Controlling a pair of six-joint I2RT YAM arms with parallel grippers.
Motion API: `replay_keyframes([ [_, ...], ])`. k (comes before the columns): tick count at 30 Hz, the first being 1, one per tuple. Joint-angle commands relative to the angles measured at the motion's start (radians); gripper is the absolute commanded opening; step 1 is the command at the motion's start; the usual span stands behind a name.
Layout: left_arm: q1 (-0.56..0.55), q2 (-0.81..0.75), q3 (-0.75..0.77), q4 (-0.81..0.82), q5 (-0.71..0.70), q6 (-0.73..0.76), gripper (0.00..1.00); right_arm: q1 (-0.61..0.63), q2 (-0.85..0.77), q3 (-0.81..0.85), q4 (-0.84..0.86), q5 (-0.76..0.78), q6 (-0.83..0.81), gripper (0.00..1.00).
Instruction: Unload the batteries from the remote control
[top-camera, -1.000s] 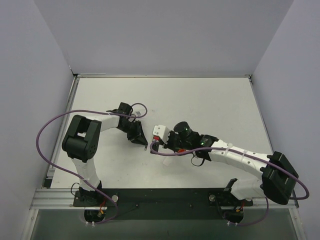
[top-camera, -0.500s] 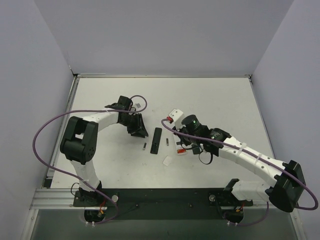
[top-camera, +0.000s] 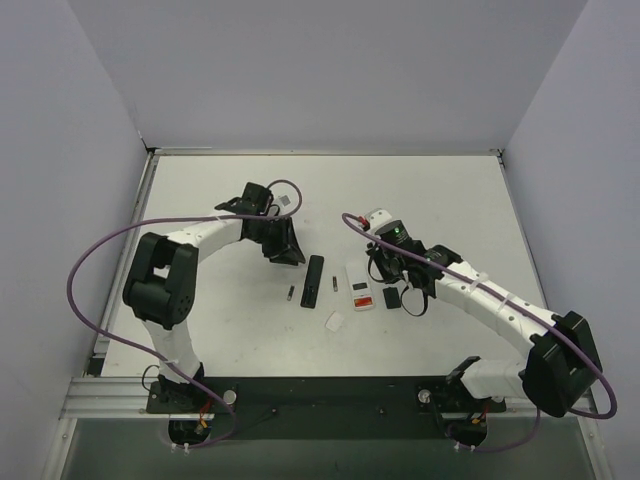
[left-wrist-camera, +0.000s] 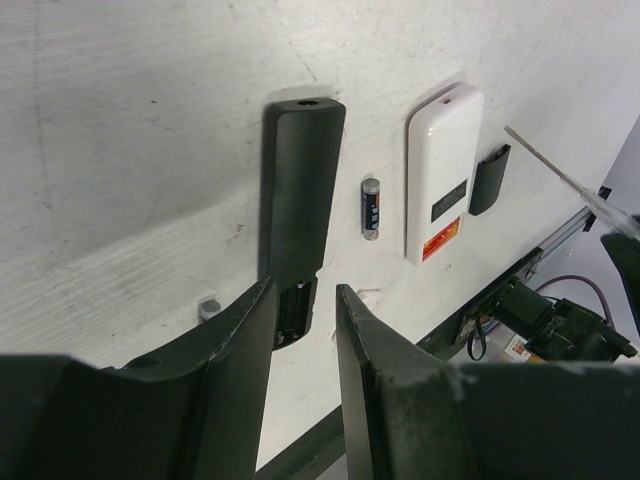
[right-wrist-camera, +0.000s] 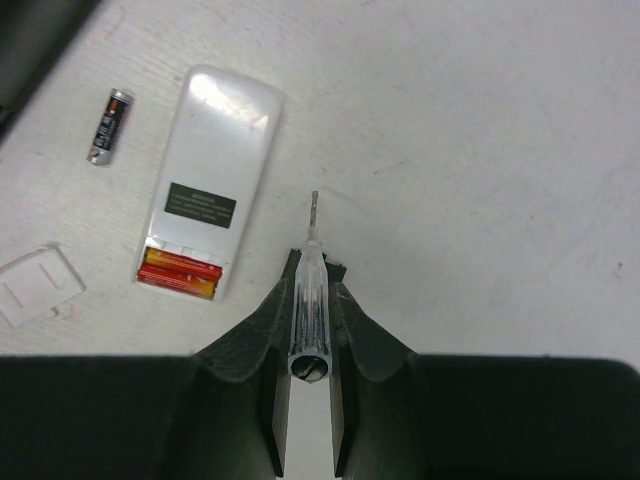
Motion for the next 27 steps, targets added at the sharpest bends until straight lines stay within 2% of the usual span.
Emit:
replay_keyframes([
  [1,-0.053,0.017,0.062,0.047,0.013,-0.015,0.4,-0.036,0.009,-0.024,-0.025,0.006,0.062,0.0],
  [9,-0.153,0.08,0.143,0.096,0.037,-0.053,0.4,-0.027,-0.036,-0.079,0.006,-0.101,0.111,0.0],
  [17,-0.207,0.14,0.197,0.113,0.049,-0.074,0.4,-0.021,-0.111,-0.135,0.061,-0.109,0.075,0.0],
  [27,-0.204,0.088,0.12,0.133,0.01,-0.099,0.4,-0.038,0.035,-0.086,0.213,-0.115,-0.041,0.0],
])
